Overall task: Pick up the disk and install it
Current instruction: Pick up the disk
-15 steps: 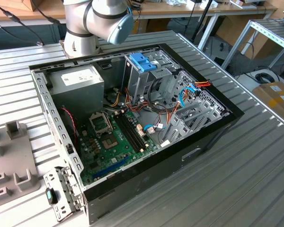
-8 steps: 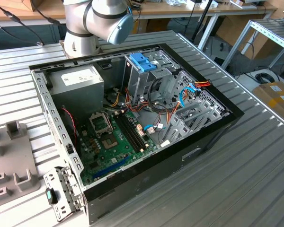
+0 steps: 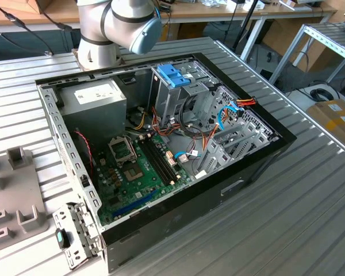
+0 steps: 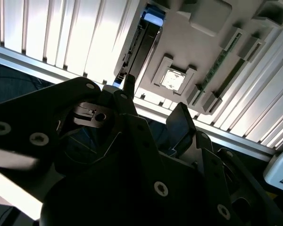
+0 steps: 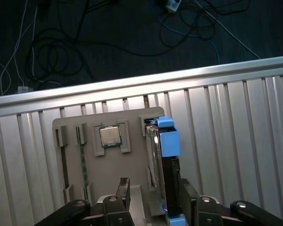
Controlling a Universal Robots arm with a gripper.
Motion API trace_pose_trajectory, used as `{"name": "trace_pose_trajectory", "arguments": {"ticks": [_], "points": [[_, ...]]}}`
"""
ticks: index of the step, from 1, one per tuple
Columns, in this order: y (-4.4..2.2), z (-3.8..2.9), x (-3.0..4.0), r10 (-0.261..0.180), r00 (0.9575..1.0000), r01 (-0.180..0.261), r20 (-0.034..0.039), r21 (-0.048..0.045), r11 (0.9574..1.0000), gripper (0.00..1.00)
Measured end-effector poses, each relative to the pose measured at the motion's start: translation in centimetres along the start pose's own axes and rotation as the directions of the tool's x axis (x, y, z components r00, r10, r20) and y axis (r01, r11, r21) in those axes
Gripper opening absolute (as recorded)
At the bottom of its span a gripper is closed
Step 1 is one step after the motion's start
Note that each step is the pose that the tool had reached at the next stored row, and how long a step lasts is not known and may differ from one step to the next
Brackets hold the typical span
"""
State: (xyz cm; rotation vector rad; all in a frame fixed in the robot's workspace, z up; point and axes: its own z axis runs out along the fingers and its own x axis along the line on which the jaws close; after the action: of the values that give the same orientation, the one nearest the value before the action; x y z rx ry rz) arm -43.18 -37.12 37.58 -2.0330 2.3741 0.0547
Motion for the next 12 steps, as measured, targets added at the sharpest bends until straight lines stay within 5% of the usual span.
{"name": "trace_pose_trajectory", "arguments": {"ticks": [12], "points": [[0.78, 0.14, -0.49, 0.0, 1.0, 0.0, 0.0, -0.0001, 1.0, 0.54]]}}
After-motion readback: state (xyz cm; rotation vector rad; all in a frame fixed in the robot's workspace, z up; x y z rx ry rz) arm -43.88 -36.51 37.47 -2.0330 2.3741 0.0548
